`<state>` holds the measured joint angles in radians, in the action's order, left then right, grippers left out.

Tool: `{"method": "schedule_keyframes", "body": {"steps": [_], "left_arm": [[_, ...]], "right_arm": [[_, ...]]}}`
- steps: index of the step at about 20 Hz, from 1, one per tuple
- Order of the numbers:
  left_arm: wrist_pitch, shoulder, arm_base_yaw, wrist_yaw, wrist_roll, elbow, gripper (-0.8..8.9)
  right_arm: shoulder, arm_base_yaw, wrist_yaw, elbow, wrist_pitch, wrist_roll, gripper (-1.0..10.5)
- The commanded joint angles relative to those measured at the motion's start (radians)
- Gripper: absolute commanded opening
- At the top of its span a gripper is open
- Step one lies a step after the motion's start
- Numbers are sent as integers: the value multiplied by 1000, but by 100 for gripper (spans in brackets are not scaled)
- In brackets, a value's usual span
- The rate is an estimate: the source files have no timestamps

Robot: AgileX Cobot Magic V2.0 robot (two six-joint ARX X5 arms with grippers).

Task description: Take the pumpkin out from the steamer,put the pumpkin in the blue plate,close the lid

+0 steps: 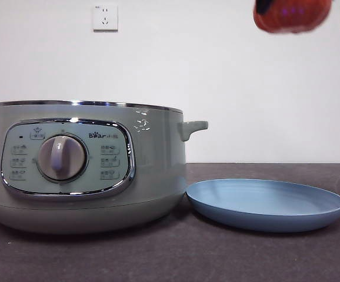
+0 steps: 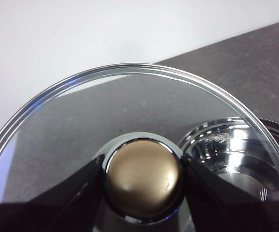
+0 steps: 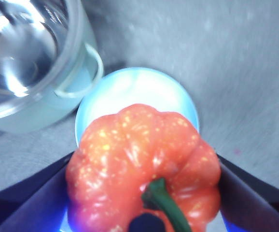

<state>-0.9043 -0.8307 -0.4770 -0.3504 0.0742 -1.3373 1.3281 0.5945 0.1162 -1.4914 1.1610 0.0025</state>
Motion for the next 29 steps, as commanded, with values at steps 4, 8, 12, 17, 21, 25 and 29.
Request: {"method": "schedule_keyframes", "body": {"steps": [4,8,12,17,21,25,29], "left_arm": [[64,-22,0,26,-2,-14,-9],[67,-27,-1,45,-2,-14,-9],[67,-27,-1,45,-2,-14,-9],[66,-27,-1,45,-2,-14,-9],[66,-27,-1,45,-2,-14,-9],[65,-33,-1,45,-2,-14,-9],[66,-37,-1,65,-2,-14,-9]], "right_arm": [[-89,0,17,301,-233,79,-12],[-47,-12,16,447,-443,78,-12],[77,-37,13,473,-536,68,3],[264,-84,-82,473,-621,18,8],[354,-118,-118,473,-655,15,224],[363,-130,-118,473,-651,15,512],[363,-130,-117,472,-648,16,514]]}}
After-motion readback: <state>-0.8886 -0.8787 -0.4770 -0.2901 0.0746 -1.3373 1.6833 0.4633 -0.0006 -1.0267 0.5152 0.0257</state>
